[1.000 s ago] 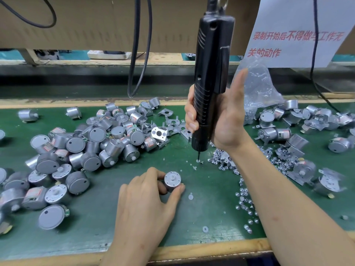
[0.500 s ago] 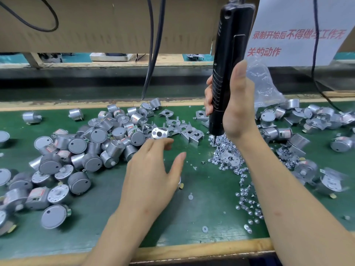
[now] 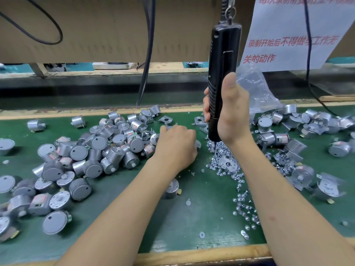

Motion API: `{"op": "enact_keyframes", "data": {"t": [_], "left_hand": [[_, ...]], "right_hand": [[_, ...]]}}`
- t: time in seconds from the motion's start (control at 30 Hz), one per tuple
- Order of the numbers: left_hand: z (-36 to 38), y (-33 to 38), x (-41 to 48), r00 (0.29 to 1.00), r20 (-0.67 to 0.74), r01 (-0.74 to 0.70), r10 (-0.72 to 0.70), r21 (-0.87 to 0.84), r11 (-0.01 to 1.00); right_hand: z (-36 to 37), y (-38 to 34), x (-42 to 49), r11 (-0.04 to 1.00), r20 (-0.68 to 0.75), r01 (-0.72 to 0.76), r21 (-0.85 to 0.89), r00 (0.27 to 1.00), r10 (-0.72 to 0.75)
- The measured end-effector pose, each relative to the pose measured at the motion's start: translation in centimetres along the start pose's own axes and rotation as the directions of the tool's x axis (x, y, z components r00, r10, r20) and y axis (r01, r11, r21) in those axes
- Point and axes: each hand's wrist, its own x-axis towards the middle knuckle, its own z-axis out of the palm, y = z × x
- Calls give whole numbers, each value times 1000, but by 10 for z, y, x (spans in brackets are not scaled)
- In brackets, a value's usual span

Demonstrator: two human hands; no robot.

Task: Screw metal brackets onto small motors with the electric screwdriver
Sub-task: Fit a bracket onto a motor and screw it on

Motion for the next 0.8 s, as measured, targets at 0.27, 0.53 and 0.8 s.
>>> {"op": "enact_keyframes", "data": {"t": [0.27,0.53,0.8], "left_hand": [[-18,-12,-26,993,-102,55,-53,11,998],[-15,-29,-49,994,-40,99,-101,-48,994],[-19,-42,-60,996,35,83,-77,-177,981]], "right_hand": [[7,0,-4,999,23,-30,34,999,29],[17,1,-11,998,52,-49,38,998,47],[16,1,-12,998,71,-49,30,996,47]]}}
